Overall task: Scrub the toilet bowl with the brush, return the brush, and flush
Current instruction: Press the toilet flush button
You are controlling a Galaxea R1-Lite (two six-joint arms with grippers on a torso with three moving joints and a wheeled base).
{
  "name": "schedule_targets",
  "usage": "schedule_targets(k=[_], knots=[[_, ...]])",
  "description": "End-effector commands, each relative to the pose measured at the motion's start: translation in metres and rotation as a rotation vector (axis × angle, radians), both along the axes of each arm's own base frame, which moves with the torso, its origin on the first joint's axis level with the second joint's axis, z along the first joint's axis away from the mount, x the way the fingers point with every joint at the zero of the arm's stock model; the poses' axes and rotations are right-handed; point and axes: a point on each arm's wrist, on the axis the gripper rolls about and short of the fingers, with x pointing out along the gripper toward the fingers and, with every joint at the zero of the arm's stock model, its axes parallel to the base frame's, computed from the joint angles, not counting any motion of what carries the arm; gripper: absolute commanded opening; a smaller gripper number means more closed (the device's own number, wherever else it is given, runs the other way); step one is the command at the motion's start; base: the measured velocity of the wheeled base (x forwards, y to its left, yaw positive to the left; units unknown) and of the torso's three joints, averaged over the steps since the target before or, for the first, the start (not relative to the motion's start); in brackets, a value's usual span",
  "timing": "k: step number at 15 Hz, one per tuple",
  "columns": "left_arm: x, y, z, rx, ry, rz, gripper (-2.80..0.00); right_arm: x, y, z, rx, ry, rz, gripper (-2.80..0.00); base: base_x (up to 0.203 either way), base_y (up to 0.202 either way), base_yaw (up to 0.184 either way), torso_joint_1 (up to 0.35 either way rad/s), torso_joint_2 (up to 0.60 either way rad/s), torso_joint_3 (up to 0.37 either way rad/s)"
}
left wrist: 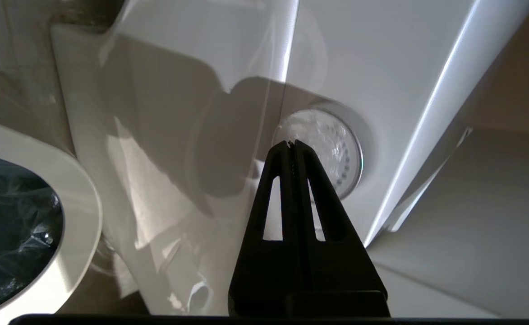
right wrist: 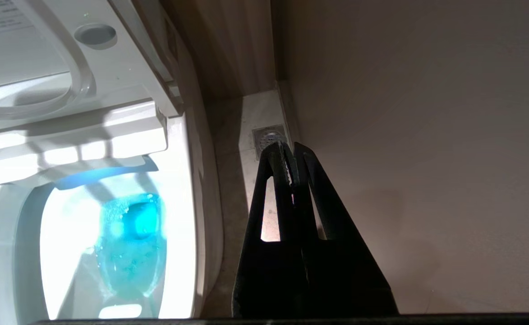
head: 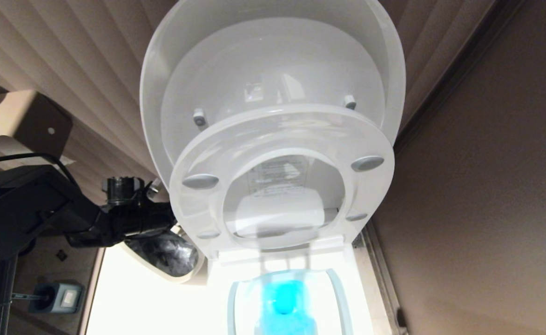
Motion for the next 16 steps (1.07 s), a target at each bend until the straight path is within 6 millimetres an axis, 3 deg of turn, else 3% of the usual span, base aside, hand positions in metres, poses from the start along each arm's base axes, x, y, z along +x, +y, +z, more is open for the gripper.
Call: schedule_targets(k=[1,4,7,12,16], knots=[[0.001,-0.011,0.004,-0.017,-0.018,-0.007,-2.80,0.000,0.000,0.000,-0.001,0.000,0.001,-2.80,0.000,0.000,0.000,0.000,0.00,0.000],[0.002,-0.016,0.007,-0.049,-0.041,0.001,-2.80,0.000,0.000,0.000,0.001,0.000,0.000,-2.80,0.000,0.000,0.000,0.000,0.00,0.000],[-0.002,-0.009,0.006,-0.037,-0.036,0.029,-2.80,0.000,0.000,0.000,0.001,0.000,-0.001,-2.80,0.000,0.000,0.000,0.000,0.00,0.000],[-0.018,0.055,-0.002,0.093,-0.104,0.129,-2.80,0.000,0.000,0.000,0.000,0.000,-0.001,-2.80,0.000,0.000,0.000,0.000,0.00,0.000],[-0.019,0.063,-0.002,0.097,-0.105,0.148,-2.80,0.000,0.000,0.000,-0.001,0.000,0.000,-2.80,0.000,0.000,0.000,0.000,0.00,0.000]])
